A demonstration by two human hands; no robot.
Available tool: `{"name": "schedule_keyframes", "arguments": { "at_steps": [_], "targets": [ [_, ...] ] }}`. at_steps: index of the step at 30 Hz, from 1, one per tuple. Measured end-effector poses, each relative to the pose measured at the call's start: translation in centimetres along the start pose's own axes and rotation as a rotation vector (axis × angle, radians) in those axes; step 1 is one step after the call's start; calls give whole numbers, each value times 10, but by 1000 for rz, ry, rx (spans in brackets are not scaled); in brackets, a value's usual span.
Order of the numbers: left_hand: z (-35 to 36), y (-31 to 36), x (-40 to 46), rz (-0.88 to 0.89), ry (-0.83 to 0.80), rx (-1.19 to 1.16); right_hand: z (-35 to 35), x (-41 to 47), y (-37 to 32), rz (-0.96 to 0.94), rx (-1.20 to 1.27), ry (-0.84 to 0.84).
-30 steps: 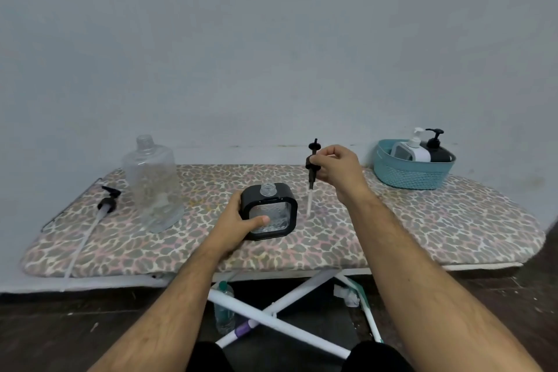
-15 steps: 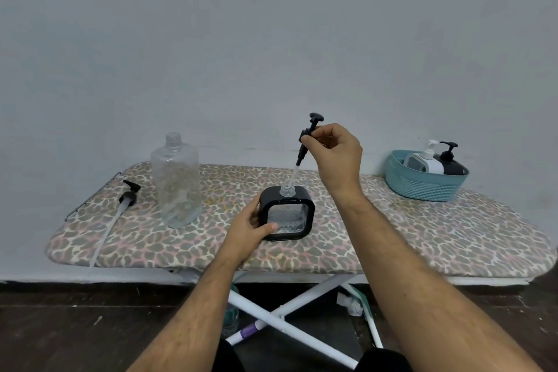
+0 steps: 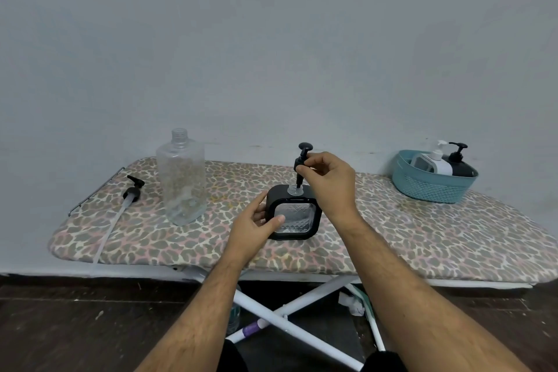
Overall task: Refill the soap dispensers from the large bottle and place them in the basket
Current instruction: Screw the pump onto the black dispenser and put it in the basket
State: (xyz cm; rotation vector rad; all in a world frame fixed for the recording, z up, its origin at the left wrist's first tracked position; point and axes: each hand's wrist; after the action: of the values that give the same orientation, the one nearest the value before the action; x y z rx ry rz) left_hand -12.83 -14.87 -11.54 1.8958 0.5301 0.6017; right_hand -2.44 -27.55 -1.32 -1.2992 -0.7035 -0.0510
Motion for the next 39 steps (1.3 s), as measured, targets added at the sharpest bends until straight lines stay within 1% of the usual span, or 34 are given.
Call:
{"name": "schedule_keyframes", "arguments": {
  "at_steps": [10,14,22,31,36,39],
  "targets": [
    [-2,3,-2,11,26,-79,-1,-10,22,73,-68,-27],
    [-2,5,-3,12,33,-77,-1,-13,28,96,-49,-28],
    [-2,8,-6,8,44,-90,-2,-16,26,84,-31,-24],
    [-3,8,-6,2,42,-96,-3,-18,31,75,-124,-52],
    [-4,9,-5,1,37,-106,-2,-14,23,112,-118,-102],
    [-4,8,-6,3,37,-97,-4,-7,15,205,-50,-134]
  ]
}}
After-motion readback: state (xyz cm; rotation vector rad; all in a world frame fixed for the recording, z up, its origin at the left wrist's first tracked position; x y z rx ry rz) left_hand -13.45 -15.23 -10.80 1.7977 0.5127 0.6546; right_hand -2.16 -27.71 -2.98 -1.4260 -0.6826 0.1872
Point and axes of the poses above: each hand's wrist, its own x-axis towards the middle knuckle, its own z-axis out of the palm, y = z × x, and after that the axes turned 15 degrees about x, right-handed
